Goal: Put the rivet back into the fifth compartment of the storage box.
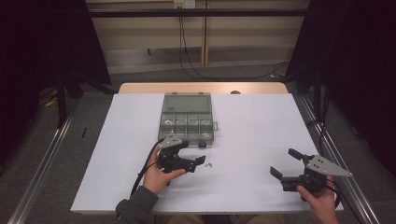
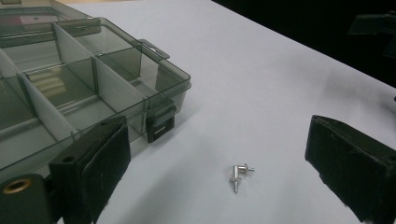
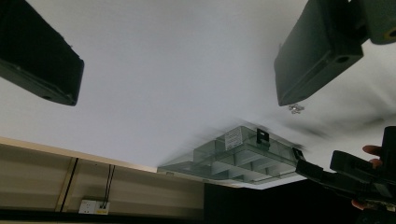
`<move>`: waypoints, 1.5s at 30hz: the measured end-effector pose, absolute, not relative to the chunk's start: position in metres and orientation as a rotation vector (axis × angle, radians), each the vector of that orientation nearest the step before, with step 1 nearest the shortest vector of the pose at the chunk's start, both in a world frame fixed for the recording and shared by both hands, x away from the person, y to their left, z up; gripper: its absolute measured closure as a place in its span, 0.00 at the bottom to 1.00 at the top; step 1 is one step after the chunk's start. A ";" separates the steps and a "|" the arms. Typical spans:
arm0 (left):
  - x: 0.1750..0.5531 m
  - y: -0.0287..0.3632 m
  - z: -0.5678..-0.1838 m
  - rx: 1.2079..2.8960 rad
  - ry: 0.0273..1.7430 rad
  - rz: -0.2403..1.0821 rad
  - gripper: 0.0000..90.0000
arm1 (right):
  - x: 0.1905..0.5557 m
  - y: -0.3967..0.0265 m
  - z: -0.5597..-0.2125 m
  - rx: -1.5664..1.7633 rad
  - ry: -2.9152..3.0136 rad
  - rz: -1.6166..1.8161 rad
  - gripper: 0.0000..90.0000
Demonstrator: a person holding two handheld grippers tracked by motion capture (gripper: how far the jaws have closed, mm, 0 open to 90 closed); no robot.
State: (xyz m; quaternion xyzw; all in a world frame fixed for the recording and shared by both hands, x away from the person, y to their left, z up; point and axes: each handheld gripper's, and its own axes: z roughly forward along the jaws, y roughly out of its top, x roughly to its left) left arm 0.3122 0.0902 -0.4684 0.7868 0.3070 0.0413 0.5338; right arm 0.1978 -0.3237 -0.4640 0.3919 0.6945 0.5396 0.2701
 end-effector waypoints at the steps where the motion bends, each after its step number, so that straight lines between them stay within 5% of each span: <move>1: 0.312 0.088 -0.468 1.881 0.731 0.102 0.08 | 0.198 -0.324 -0.464 1.057 1.872 1.454 0.01; 16: 0.309 0.078 -0.471 1.921 0.721 0.097 0.16 | 0.198 -0.323 -0.464 1.053 1.875 1.453 0.01; 20: 0.309 0.076 -0.473 1.945 0.727 0.070 0.26 | 0.198 -0.323 -0.464 1.055 1.873 1.455 0.01; 25: 0.310 0.071 -0.479 2.009 0.709 0.075 0.52 | 0.198 -0.323 -0.464 1.051 1.877 1.447 0.01; 33: 0.310 0.064 -0.485 2.051 0.695 0.049 0.71 | 0.198 -0.323 -0.464 1.045 1.881 1.438 0.01; 45: 0.310 0.058 -0.488 2.118 0.689 0.025 0.82 | 0.197 -0.323 -0.464 1.049 1.881 1.436 0.01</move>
